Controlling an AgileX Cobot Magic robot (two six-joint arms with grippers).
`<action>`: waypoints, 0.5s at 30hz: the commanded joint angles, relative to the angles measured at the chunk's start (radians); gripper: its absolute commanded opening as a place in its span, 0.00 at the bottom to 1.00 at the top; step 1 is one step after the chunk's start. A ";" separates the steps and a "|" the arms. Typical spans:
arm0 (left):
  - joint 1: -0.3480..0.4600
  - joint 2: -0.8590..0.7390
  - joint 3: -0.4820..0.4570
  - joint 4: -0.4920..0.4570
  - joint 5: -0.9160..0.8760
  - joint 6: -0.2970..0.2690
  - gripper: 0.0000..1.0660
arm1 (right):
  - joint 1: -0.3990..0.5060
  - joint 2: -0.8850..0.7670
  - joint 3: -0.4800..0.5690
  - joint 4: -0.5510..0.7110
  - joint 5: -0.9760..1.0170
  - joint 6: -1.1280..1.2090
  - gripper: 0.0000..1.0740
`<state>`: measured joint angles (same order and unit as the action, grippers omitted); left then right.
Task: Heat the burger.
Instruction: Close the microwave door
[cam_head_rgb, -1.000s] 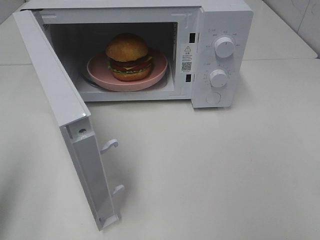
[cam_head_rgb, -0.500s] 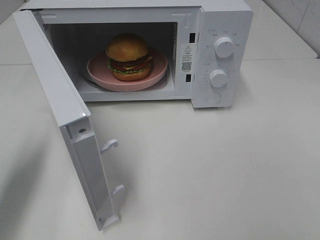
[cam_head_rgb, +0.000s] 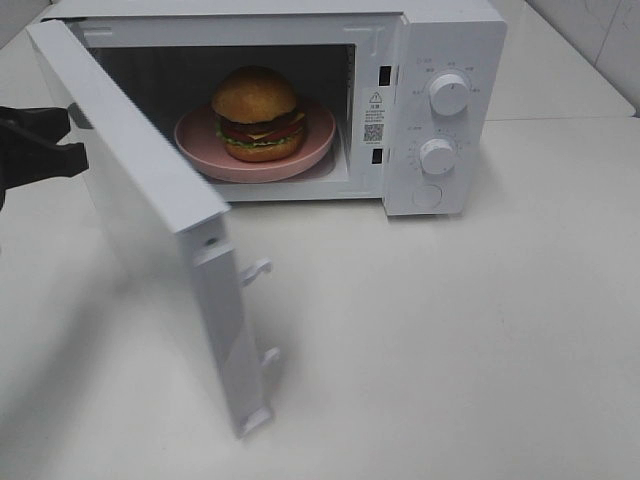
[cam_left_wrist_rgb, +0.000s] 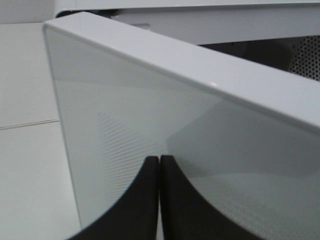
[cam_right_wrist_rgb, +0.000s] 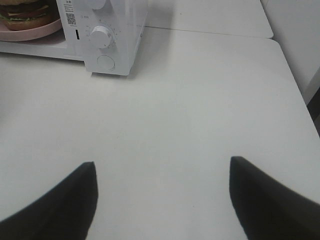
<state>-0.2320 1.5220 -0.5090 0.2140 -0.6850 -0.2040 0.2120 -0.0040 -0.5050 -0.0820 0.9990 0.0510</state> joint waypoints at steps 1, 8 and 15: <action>-0.009 0.018 -0.030 0.066 -0.026 -0.047 0.00 | -0.003 -0.027 0.000 0.002 -0.009 -0.007 0.64; -0.009 0.108 -0.118 0.117 -0.026 -0.083 0.00 | -0.003 -0.027 0.000 0.002 -0.009 -0.007 0.64; -0.009 0.138 -0.164 0.119 -0.032 -0.114 0.00 | -0.003 -0.027 0.000 0.002 -0.009 -0.007 0.64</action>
<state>-0.2350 1.6610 -0.6640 0.3330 -0.6960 -0.3050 0.2120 -0.0040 -0.5050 -0.0820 0.9990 0.0510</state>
